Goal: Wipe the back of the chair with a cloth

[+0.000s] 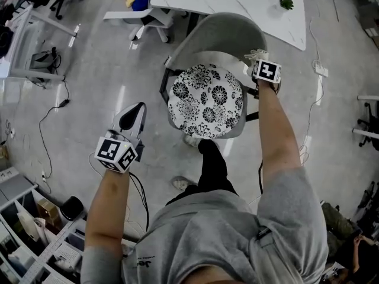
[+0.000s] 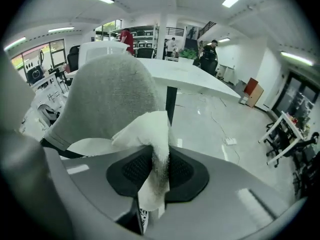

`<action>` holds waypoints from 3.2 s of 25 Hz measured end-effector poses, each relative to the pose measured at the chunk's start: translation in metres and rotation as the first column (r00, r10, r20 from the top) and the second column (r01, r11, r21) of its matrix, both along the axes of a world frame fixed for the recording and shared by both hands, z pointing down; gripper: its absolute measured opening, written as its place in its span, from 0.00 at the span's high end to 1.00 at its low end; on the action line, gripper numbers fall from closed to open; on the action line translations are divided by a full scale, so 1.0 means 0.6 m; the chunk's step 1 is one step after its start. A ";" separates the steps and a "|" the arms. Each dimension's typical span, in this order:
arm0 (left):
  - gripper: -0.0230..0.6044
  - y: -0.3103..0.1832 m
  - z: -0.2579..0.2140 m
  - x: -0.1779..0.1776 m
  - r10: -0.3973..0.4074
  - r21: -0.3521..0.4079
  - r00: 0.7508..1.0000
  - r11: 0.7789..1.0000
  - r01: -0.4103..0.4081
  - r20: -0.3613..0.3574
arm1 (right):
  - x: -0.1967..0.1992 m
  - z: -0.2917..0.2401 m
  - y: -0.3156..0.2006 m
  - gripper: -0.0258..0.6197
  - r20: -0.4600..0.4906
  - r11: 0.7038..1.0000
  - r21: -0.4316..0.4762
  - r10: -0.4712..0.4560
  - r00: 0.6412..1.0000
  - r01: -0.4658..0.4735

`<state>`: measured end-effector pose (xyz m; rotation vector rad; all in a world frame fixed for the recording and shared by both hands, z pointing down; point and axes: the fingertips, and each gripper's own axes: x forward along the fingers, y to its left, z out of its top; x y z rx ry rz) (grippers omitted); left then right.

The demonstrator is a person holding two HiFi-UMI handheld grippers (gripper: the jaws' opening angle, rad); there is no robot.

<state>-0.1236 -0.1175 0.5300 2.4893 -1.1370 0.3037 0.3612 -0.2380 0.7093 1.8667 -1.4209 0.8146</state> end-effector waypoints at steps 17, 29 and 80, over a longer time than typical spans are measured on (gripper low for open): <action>0.87 -0.107 0.074 0.012 -0.066 -0.054 0.997 0.996 0.064 -0.028 | -0.508 0.102 -0.083 0.86 0.106 0.341 0.081 -0.937 0.332 0.936; 0.87 -0.184 0.129 0.048 -0.080 -0.097 0.996 0.992 0.076 -0.038 | -0.529 0.181 -0.148 0.85 0.176 0.464 0.044 -0.875 0.450 0.885; 0.87 -0.107 0.109 0.017 -0.085 -0.083 0.995 0.993 0.080 -0.051 | -0.511 0.222 -0.063 0.86 0.152 0.241 -0.031 -0.958 0.243 0.970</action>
